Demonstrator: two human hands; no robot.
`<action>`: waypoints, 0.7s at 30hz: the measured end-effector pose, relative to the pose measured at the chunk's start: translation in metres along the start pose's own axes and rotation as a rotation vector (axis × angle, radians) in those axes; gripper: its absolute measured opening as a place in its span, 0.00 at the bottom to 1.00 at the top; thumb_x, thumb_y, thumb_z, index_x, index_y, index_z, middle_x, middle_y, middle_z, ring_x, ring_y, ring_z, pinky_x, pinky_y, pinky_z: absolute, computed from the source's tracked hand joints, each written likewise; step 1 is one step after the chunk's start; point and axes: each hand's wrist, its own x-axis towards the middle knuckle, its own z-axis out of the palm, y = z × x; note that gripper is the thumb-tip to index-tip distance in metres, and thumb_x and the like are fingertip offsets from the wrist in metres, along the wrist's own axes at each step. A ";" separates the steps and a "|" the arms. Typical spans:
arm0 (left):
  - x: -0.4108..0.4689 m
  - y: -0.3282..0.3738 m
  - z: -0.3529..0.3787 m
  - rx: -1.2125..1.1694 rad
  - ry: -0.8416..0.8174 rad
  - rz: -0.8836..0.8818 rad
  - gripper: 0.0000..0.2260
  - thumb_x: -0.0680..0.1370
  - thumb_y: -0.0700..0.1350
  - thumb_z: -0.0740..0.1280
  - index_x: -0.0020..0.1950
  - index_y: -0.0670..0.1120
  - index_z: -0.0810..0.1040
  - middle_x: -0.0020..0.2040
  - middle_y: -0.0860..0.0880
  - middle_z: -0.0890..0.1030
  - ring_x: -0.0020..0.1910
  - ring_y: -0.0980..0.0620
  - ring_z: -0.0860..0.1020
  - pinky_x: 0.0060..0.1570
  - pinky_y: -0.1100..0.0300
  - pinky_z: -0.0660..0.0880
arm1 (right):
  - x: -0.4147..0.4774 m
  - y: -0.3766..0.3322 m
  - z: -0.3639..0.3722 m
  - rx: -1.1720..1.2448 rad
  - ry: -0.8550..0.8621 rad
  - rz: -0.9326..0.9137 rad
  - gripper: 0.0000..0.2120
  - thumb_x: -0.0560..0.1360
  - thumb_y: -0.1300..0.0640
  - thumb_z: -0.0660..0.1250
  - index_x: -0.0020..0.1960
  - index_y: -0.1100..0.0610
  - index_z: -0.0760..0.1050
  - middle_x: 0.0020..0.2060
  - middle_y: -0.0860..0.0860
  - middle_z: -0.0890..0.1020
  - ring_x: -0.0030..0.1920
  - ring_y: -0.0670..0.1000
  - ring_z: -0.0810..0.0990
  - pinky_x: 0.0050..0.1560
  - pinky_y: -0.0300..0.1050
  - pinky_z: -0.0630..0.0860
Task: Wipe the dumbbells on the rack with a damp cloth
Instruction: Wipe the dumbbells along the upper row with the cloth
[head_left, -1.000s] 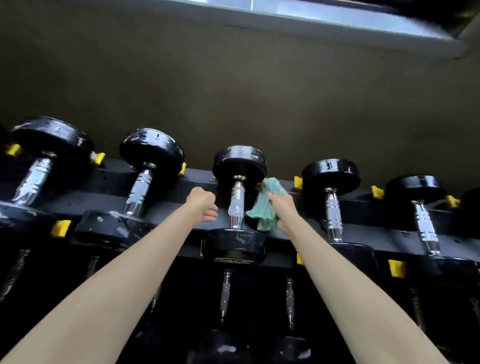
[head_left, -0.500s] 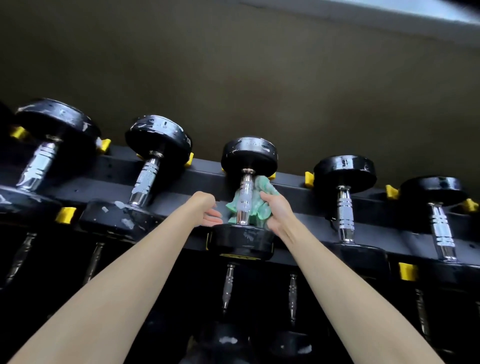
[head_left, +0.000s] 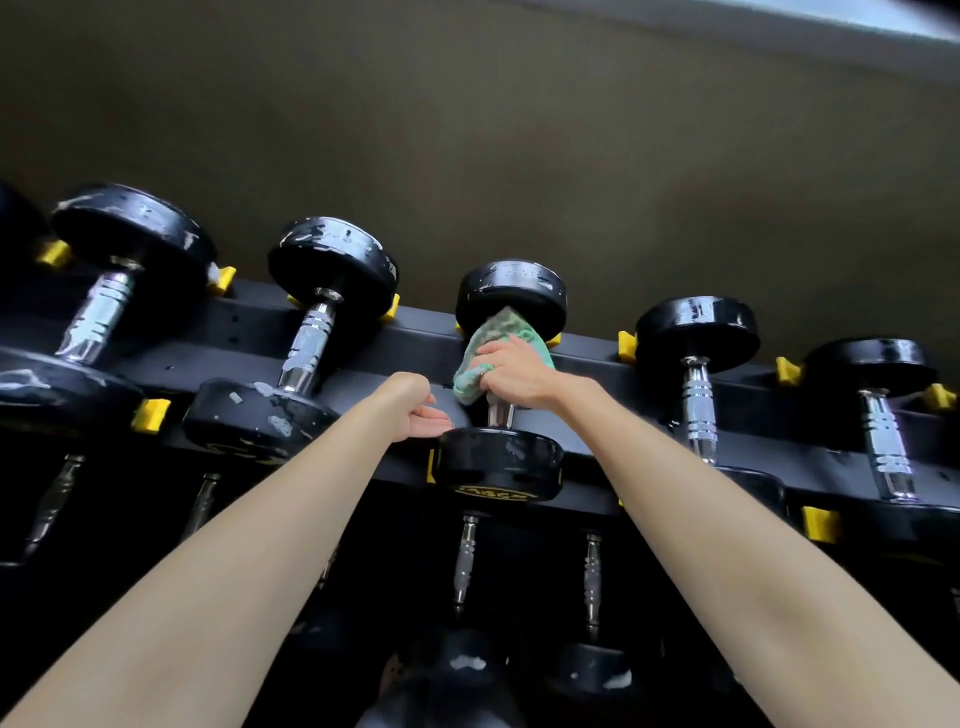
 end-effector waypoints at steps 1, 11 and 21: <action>-0.001 0.000 0.000 -0.006 0.001 0.001 0.12 0.81 0.33 0.51 0.62 0.33 0.68 0.60 0.31 0.74 0.56 0.37 0.78 0.46 0.50 0.75 | -0.002 -0.001 -0.001 -0.029 -0.033 -0.009 0.11 0.72 0.61 0.58 0.43 0.49 0.76 0.62 0.50 0.76 0.65 0.51 0.68 0.68 0.44 0.54; -0.010 0.005 0.007 0.025 0.011 -0.002 0.09 0.81 0.34 0.50 0.55 0.35 0.68 0.60 0.32 0.75 0.53 0.38 0.78 0.45 0.51 0.75 | -0.039 0.012 0.000 0.678 -0.081 0.134 0.12 0.71 0.68 0.56 0.48 0.58 0.75 0.44 0.48 0.77 0.45 0.47 0.73 0.48 0.42 0.68; -0.008 0.007 0.016 0.176 0.047 0.052 0.09 0.80 0.35 0.51 0.43 0.38 0.68 0.53 0.34 0.75 0.36 0.45 0.74 0.46 0.52 0.74 | -0.060 0.074 0.000 0.755 0.303 0.536 0.08 0.69 0.66 0.59 0.47 0.66 0.74 0.43 0.58 0.74 0.39 0.55 0.71 0.38 0.43 0.68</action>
